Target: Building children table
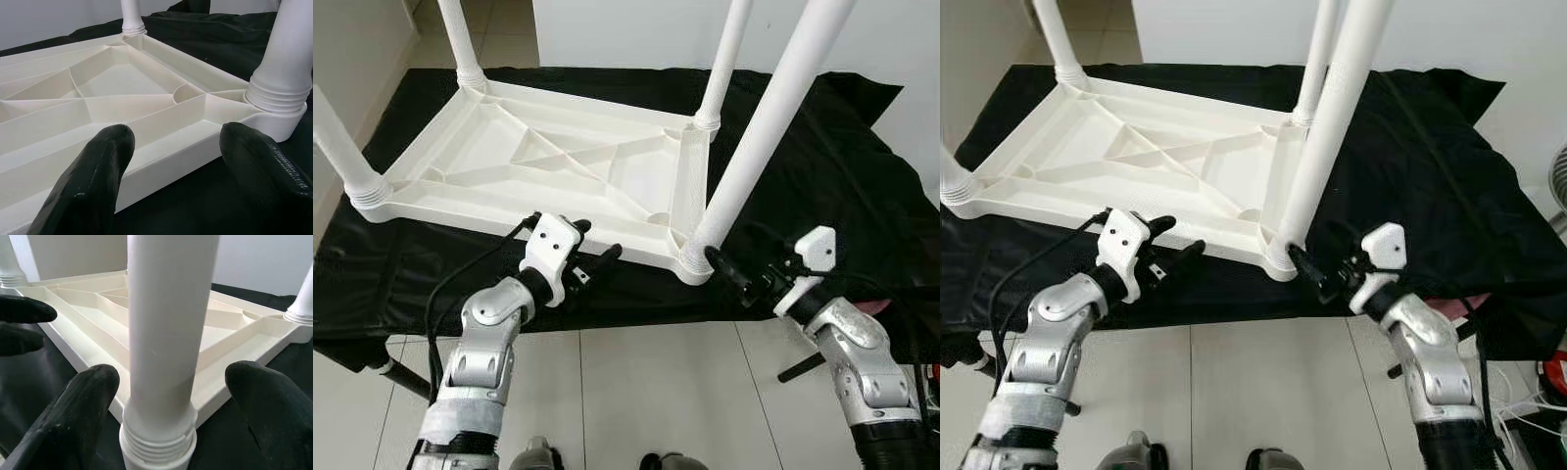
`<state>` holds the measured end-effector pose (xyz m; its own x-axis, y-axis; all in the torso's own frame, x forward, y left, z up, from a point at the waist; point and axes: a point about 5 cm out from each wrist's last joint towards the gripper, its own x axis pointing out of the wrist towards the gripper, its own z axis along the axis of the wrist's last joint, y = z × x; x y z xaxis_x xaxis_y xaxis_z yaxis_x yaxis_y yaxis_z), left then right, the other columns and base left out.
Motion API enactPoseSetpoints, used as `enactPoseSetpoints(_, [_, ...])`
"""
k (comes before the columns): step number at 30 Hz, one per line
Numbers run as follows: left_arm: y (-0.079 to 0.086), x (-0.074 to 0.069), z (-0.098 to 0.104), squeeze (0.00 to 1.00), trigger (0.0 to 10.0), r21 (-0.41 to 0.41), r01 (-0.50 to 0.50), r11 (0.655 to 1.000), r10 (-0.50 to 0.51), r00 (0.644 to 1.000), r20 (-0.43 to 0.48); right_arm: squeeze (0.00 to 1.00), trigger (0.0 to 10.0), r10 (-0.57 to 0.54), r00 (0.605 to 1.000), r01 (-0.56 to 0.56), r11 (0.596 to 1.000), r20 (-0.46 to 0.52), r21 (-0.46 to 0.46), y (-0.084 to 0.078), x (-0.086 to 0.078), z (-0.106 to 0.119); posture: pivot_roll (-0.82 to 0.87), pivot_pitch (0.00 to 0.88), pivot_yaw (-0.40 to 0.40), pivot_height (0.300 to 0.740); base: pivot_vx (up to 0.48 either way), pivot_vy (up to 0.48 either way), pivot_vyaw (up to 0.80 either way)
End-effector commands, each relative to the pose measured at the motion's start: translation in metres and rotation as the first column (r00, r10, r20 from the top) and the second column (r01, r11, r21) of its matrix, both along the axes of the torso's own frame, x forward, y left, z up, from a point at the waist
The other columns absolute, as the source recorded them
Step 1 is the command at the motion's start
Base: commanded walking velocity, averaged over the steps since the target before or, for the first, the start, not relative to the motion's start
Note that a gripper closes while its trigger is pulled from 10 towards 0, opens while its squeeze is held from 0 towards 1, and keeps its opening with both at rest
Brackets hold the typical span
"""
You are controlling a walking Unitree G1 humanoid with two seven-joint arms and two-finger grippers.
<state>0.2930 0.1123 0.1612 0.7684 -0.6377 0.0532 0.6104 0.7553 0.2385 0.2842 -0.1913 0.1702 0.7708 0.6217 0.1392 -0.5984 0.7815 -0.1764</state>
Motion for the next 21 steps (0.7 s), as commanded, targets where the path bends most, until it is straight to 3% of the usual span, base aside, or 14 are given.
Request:
enactPoseSetpoints(1, [-0.001,-0.003,-0.004,0.00,10.0,0.017,-0.018,1.000,0.018,1.000,-0.019,0.00,10.0,0.033,0.999,-0.033,0.999,-0.035,0.001,0.006,0.006,-0.006,0.04,0.048,-0.060,0.740,0.000,0.000,0.00])
enactPoseSetpoints(7, [-0.004,-0.010,-0.006,0.00,10.0,0.041,0.004,0.999,-0.003,1.000,-0.019,0.00,10.0,0.074,0.996,-0.075,0.997,-0.053,-0.007,0.014,0.017,-0.009,0.05,0.051,-0.071,0.740,0.000,0.000,0.00])
enactPoseSetpoints(12, [-0.013,-0.025,-0.002,0.00,10.0,0.032,0.132,0.991,-0.132,0.991,-0.005,0.00,10.0,0.099,0.993,-0.101,0.994,-0.070,-0.037,0.019,0.029,-0.012,0.05,0.053,-0.070,0.740,0.000,0.000,0.00])
enactPoseSetpoints(17, [-0.021,-0.030,0.000,0.00,10.0,0.000,0.202,0.979,-0.202,0.979,-0.034,0.00,9.6,0.128,0.989,-0.132,0.990,-0.071,-0.056,0.025,0.037,-0.013,0.05,0.050,-0.067,0.740,0.000,0.000,0.00])
enactPoseSetpoints(18, [-0.022,-0.031,0.001,0.00,10.0,-0.008,0.212,0.977,-0.212,0.976,-0.041,0.00,7.9,0.132,0.989,-0.137,0.989,-0.072,-0.064,0.026,0.039,-0.014,0.05,0.049,-0.066,0.740,0.000,0.000,0.00])
enactPoseSetpoints(20, [-0.022,-0.032,0.001,0.00,10.0,-0.011,0.218,0.976,-0.218,0.975,-0.046,0.00,7.9,0.135,0.988,-0.140,0.988,-0.074,-0.070,0.027,0.041,-0.014,0.05,0.049,-0.066,0.740,0.000,0.000,0.00])
enactPoseSetpoints(21, [-0.023,-0.034,0.003,0.00,10.0,-0.010,0.236,0.972,-0.236,0.971,-0.048,0.00,0.1,0.151,0.985,-0.157,0.985,-0.079,-0.077,0.030,0.043,-0.016,0.05,0.041,-0.069,0.740,0.000,0.000,0.00])
